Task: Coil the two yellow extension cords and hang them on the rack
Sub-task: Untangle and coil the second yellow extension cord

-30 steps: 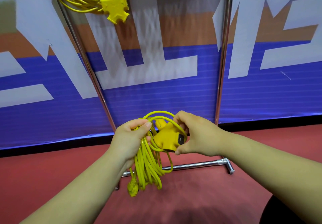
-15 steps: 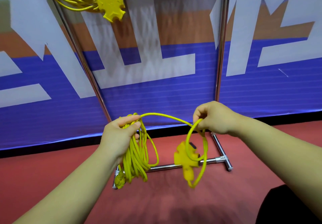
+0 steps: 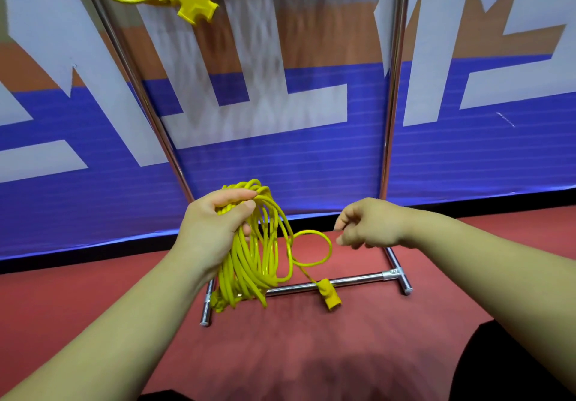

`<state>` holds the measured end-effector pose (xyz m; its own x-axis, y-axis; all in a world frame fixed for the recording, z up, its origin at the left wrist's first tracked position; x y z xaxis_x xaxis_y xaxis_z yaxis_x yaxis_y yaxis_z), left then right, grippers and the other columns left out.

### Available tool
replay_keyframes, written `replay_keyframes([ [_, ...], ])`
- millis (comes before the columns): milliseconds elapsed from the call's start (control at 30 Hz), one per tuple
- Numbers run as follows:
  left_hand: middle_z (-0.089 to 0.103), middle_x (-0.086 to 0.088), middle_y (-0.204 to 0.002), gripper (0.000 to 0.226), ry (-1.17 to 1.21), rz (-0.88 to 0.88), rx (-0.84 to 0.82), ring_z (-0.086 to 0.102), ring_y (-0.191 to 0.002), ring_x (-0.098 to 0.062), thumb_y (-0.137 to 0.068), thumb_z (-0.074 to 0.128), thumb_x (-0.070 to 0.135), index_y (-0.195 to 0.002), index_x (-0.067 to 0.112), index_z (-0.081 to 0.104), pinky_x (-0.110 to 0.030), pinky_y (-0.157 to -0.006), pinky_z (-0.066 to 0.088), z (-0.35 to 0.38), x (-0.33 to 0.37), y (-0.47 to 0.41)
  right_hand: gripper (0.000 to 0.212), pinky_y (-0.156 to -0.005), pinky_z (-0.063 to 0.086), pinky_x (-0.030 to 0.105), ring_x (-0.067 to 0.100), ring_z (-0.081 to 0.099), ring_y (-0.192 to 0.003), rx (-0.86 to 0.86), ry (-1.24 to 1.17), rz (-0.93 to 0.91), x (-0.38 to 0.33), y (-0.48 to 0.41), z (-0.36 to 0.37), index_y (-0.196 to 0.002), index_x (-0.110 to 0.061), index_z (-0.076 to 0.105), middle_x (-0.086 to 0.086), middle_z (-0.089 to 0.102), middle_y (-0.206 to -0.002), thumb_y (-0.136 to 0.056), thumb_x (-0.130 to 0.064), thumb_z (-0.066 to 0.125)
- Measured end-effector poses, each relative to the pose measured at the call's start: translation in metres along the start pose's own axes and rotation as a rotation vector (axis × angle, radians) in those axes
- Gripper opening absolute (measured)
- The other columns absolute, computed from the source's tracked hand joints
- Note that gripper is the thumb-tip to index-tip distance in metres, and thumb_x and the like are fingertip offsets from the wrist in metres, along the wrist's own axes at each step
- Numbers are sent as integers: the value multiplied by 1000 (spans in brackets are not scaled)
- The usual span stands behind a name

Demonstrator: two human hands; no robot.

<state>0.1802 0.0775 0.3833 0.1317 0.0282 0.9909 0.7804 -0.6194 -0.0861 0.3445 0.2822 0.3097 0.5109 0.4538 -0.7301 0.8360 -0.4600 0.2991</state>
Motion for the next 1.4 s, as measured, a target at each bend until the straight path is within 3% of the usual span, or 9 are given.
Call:
replay_keyframes([
  [300,54,-12,-54,15,-64,45,-119,50,-47,-21,-91,69,9,-92,21,78,-31,-50,49,0,13,10,78,-102,42,27,23,53,-129,17,260,6,-2,-16,38,-147,-21,42,3,50,-146,-81,-40,79],
  [467,54,-14,-56,16,-42,69,-92,51,-50,-21,-91,69,7,-88,20,79,-29,-48,49,-10,14,11,60,-91,52,30,23,67,-104,-150,246,100,18,-35,79,-140,-11,46,9,73,-111,-88,-24,74],
  [567,55,-15,-58,16,-25,53,-62,51,-53,-24,-91,69,9,-89,22,79,-38,-58,52,-21,8,7,14,-63,53,19,21,69,-82,-132,120,98,16,-40,86,-98,-16,65,6,71,-84,-88,-6,68],
  [633,56,-16,-60,16,-24,38,-43,52,-54,-25,-92,68,10,-91,22,79,-41,-63,51,-30,2,4,17,-48,44,14,17,64,-68,-110,36,85,8,-39,83,-84,-15,63,6,66,-74,-89,1,61],
  [800,59,-16,-61,19,-120,-18,-84,55,-55,-25,-93,66,7,-92,21,79,-33,-58,51,-39,-14,0,19,-63,51,33,17,65,-65,10,-304,134,-9,-38,53,-89,-15,61,5,64,-72,-97,-5,47],
  [1033,60,-8,-60,20,-153,-76,-125,56,-54,-21,-95,63,3,-101,16,77,-29,-51,51,-31,-25,2,17,-66,52,29,13,61,-63,83,-610,46,-44,-10,1,-88,-10,68,4,66,-69,-90,4,59],
  [1200,63,-13,-64,23,-151,-89,-121,57,-56,-22,-93,65,4,-102,21,77,-32,-55,54,-21,-28,1,21,-84,59,47,15,62,-80,77,-603,7,-53,6,-14,-103,-16,76,-2,68,-75,-95,-4,61],
  [1300,60,-29,-71,20,-171,-99,-124,55,-56,-24,-93,68,8,-104,22,77,-31,-54,55,-12,-30,3,25,-76,61,45,16,59,-77,1,-579,-27,-62,17,-14,-113,-16,73,3,60,-80,-98,-5,57],
  [1400,59,-18,-67,16,-152,-121,-128,55,-56,-23,-90,72,13,-101,22,78,-32,-54,54,-2,-30,5,27,-71,61,44,13,59,-71,-68,-594,-82,-75,26,-11,-117,-13,71,5,56,-84,-99,-3,54],
])
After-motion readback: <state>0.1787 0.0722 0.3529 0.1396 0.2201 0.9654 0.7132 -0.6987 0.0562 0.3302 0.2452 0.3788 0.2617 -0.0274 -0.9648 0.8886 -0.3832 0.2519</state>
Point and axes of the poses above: each hand's wrist, its own y-axis away from the middle knuckle, its own z-axis out of the palm, x = y × z, the point moved 8 cm from there along -y, towards the middle knuckle
